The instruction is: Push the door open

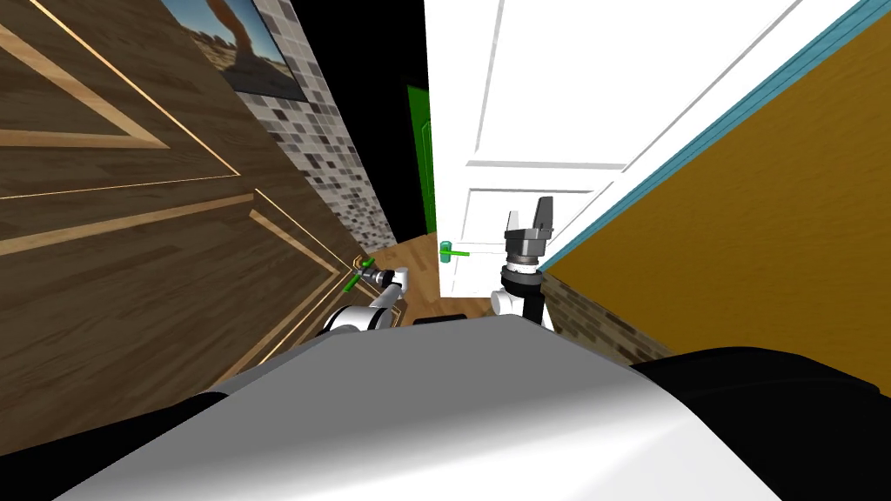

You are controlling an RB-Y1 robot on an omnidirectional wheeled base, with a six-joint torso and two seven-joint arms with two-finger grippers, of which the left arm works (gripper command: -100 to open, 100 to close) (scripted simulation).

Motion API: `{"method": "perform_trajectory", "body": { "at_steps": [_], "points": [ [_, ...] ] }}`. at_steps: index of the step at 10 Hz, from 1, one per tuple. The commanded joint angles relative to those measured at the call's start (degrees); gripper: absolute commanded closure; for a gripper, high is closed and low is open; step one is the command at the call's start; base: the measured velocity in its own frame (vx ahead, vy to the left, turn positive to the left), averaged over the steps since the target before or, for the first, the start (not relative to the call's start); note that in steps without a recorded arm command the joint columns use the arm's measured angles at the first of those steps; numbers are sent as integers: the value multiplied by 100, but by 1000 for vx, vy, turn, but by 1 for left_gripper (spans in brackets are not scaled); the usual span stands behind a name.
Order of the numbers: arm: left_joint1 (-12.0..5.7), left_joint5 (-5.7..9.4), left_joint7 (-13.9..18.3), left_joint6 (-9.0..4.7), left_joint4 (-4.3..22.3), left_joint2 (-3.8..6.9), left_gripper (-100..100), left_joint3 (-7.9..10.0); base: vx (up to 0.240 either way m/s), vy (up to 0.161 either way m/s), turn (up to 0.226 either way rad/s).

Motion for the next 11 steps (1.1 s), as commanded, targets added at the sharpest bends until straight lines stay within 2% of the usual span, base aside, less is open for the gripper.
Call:
{"method": "perform_trajectory", "body": {
  "at_steps": [1, 2, 3, 4, 5, 6, 7, 9, 10, 11],
  "points": [
    [-14, 87, -49, -177, -74, 116, 100, 11, 4, 155, -98],
    [-12, 121, -51, -236, -79, 132, 100, 17, 22, 149, -86],
    [-9, 193, -56, -364, -90, 156, 100, 29, 54, 141, -81],
    [-7, 230, -58, -432, -96, 164, 100, 36, 58, 155, -66],
    [-4, 306, -63, -575, -109, 170, 100, 49, 56, 161, -96],
    [-2, 344, -66, -649, -115, 169, 100, 55, 45, 148, -86],
    [2, 421, -71, -802, -127, 156, 100, 68, 30, 160, -92],
    [5, 494, -75, -957, -139, 131, 100, 81, 30, 136, -66],
    [8, 563, -80, -1113, -150, 95, 100, 93, 35, 131, -73],
    [9, 595, -82, -1189, -155, 74, 100, 98, 57, 120, -61]
  ]
}}
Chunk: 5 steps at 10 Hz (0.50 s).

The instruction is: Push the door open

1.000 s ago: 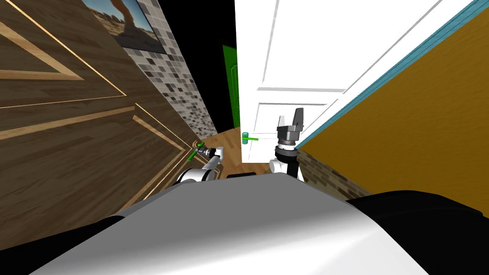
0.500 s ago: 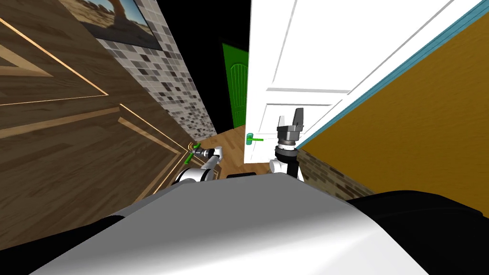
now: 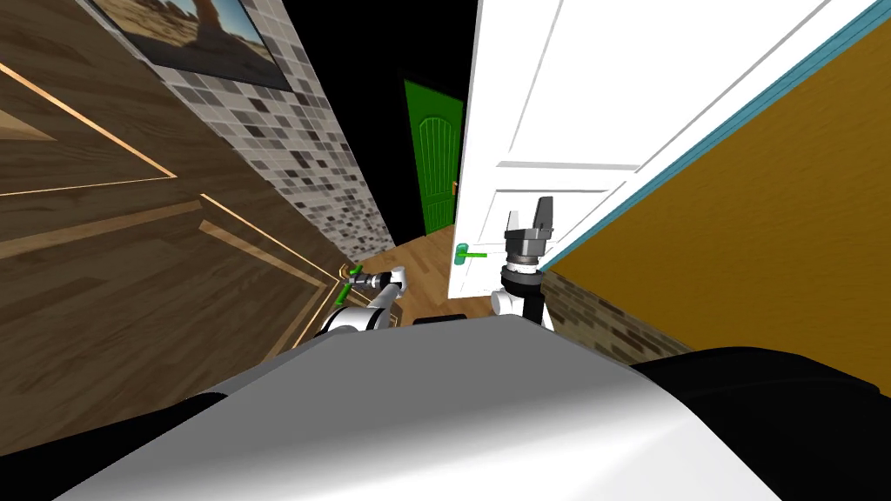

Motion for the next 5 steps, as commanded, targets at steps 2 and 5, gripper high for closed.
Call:
{"method": "perform_trajectory", "body": {
  "at_steps": [2, 5],
  "points": [
    [-27, 94, 5, -301, -2, -67, 100, 12, 35, 103, -53],
    [-30, 166, 46, -441, 82, -138, 100, 41, 43, 68, -32]
  ]
}}
